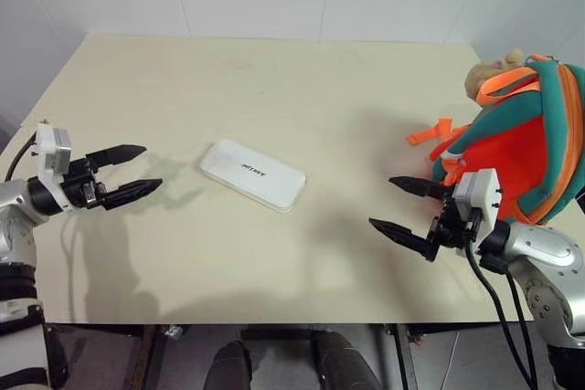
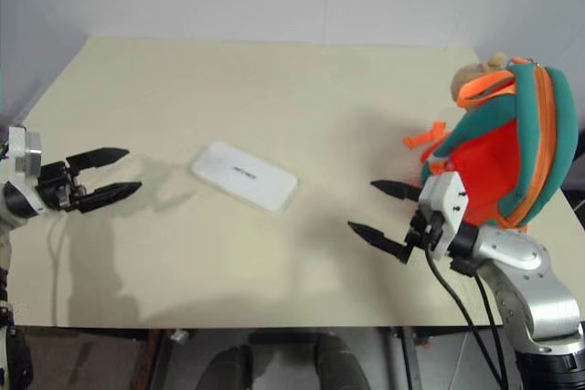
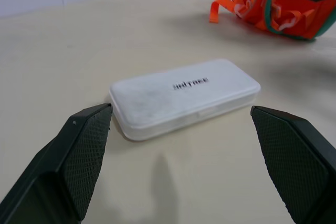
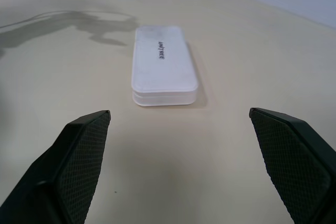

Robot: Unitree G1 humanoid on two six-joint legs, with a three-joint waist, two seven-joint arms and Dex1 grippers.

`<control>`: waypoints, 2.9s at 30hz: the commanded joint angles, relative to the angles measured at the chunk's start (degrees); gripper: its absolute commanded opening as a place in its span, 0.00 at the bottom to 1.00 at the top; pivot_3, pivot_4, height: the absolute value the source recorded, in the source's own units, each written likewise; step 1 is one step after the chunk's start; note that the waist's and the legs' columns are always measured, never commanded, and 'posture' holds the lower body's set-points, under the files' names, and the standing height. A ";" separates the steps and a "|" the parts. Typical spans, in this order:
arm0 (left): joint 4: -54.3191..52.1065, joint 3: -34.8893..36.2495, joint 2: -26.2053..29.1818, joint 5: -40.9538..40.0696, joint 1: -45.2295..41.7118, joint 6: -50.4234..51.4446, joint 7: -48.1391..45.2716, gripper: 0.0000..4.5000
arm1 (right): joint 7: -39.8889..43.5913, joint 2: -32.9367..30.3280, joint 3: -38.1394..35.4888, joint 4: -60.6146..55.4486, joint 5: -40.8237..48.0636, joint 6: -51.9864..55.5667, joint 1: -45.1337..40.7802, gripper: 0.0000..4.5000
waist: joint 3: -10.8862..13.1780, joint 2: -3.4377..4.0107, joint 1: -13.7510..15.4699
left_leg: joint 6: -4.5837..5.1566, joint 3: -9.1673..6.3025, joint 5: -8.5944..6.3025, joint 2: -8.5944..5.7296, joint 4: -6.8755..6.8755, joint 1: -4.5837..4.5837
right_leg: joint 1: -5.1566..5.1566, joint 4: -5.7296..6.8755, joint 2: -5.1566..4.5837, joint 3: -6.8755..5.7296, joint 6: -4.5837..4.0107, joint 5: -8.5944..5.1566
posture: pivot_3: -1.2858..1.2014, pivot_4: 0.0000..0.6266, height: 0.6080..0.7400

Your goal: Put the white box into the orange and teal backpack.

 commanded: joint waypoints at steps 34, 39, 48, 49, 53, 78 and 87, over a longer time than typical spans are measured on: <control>36.63 -4.83 -11.45 14.00 -24.69 -12.04 24.65 0.00 | -28.00 19.43 23.59 9.16 -29.11 6.27 -14.66 0.00 | -0.02 -0.02 0.20 | -0.02 0.01 0.01 -0.02 -0.02 -0.10 | -0.13 0.09 0.04 0.00 0.05 0.02 | 0.52 0.24 1.00; 39.89 -5.81 -13.21 15.89 -26.48 -9.14 24.14 0.00 | -29.44 21.67 24.52 11.20 -31.55 6.17 -15.77 0.00 | -0.02 -0.02 -0.31 | -0.02 0.00 0.01 -0.02 -0.02 -0.11 | -0.14 0.11 0.05 0.00 0.05 0.02 | 0.52 0.24 1.00; 42.00 -5.43 -15.87 16.68 -28.43 -7.11 24.43 0.00 | -28.96 24.97 25.91 13.78 -33.13 5.26 -17.39 0.00 | -0.02 -0.03 -0.15 | -0.04 -0.03 0.02 -0.02 0.00 -0.10 | -0.14 0.16 0.07 0.00 0.06 0.03 | 0.52 0.24 1.00; 41.97 -5.50 -16.09 16.67 -28.52 -6.80 23.53 0.00 | -28.81 25.12 25.98 13.86 -33.10 5.26 -17.58 0.00 | -0.02 -0.03 -0.16 | -0.04 -0.03 0.02 -0.02 0.00 -0.10 | -0.14 0.16 0.07 0.00 0.06 0.03 | 0.52 0.24 1.00; 41.35 -5.85 -16.39 16.60 -28.64 -5.51 19.25 0.00 | -24.87 24.83 27.32 12.78 -31.40 5.75 -17.97 0.00 | -0.02 -0.02 -0.24 | -0.04 -0.03 0.02 -0.02 -0.03 -0.10 | -0.14 0.15 0.07 0.00 0.06 0.03 | 0.52 0.24 1.00; 12.64 -19.30 -15.00 17.67 -12.75 15.44 -4.73 0.00 | -2.53 10.29 25.77 3.14 -24.34 10.41 -16.81 0.00 | -0.03 -0.02 -0.04 | -0.04 -0.09 0.02 -0.02 -0.03 -0.07 | -0.08 0.12 0.05 -0.03 0.02 -0.01 | 0.52 0.24 1.00; 2.76 -19.86 -13.71 17.19 -8.00 19.33 -3.13 0.00 | -1.84 8.37 25.20 4.20 -26.13 9.01 -16.35 0.00 | -0.04 0.00 -0.04 | -0.04 -0.10 0.02 -0.02 -0.03 -0.06 | -0.07 0.12 0.05 -0.03 0.01 -0.01 | 0.52 0.24 1.00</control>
